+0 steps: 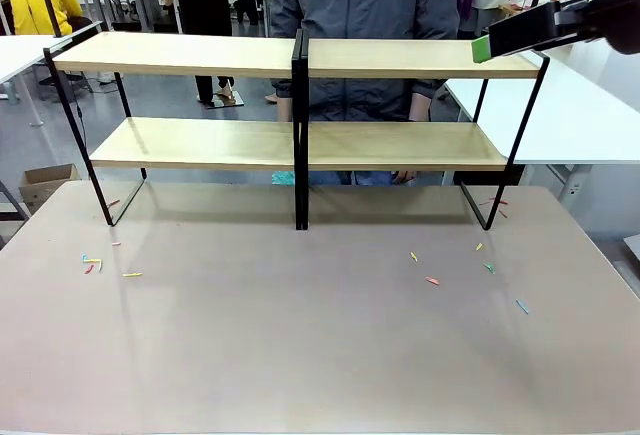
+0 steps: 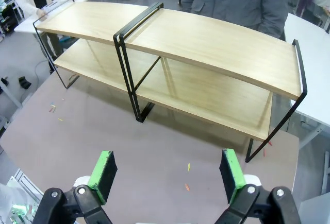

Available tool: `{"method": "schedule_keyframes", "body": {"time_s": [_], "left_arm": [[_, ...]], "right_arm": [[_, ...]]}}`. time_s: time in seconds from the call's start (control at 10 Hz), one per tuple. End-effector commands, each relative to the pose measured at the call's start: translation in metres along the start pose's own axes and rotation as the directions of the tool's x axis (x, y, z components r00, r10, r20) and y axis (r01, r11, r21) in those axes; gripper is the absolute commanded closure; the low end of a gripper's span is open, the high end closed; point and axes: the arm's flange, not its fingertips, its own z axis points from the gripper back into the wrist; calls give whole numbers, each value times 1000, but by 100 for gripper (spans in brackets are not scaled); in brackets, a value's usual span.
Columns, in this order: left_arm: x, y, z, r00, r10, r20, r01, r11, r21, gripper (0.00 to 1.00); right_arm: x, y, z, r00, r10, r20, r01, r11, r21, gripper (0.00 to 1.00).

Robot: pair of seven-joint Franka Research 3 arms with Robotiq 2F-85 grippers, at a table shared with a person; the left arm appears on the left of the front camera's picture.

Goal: Clean the shelves.
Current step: Clean another randomly selected level of the Shelf with the Duster, then place the Duster on the table.

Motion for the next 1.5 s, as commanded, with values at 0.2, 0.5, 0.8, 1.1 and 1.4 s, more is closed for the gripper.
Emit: {"method": "schedule_keyframes", "body": {"time_s": [0.2, 0.5, 0.8, 1.1, 1.4], "left_arm": [[-1, -31, 4, 992, -119, -51, 119, 993, -6, 88], [-1, -31, 4, 992, -119, -51, 119, 993, -6, 88], [-1, -31, 4, 992, -119, -51, 119, 993, -6, 88], [45, -61, -86, 872, -321, -370, 291, 947, -137, 88], [24, -79, -212, 530, -486, -695, 371, 870, -325, 88]], "right_arm": [[1, 0, 0, 1000, -2, 2, 2, 1000, 0, 0], [1, 0, 0, 1000, -2, 2, 2, 1000, 0, 0], [1, 0, 0, 1000, -2, 2, 2, 1000, 0, 0], [-39, -65, 1, 875, -200, -441, 324, 919, 226, 0], [-138, -187, -23, 589, -514, -624, 774, 581, 252, 0]]}}
